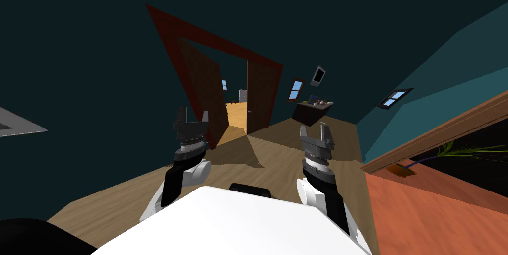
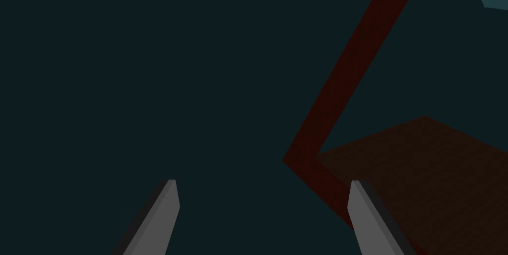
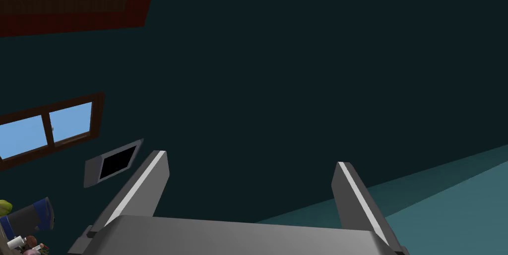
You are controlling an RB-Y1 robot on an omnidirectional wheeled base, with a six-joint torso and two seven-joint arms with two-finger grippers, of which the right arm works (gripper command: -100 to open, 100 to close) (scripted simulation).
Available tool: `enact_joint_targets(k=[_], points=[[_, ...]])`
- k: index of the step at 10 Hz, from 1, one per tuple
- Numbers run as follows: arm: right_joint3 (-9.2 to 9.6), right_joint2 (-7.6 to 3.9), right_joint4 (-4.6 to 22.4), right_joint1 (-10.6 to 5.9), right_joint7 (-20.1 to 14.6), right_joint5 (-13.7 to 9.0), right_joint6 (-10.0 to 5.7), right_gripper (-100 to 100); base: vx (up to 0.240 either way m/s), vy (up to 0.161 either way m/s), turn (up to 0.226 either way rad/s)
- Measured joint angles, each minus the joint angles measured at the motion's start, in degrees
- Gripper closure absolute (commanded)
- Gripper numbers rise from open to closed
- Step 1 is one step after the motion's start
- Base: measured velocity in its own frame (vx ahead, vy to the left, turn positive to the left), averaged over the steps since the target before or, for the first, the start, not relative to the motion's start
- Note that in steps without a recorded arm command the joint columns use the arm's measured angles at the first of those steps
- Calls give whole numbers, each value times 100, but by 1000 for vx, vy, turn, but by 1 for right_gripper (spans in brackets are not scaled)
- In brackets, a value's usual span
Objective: Push the door open
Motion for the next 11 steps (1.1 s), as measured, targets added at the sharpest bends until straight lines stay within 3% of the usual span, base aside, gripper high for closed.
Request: enact_joint_targets(k=[4, 11], points=[[253, -123, 419, -98, -22, -5, -79, -100, 179, 10, -37], [745, -227, 1189, -451, -2, 32, -94, -100, 150, 25, -38]])
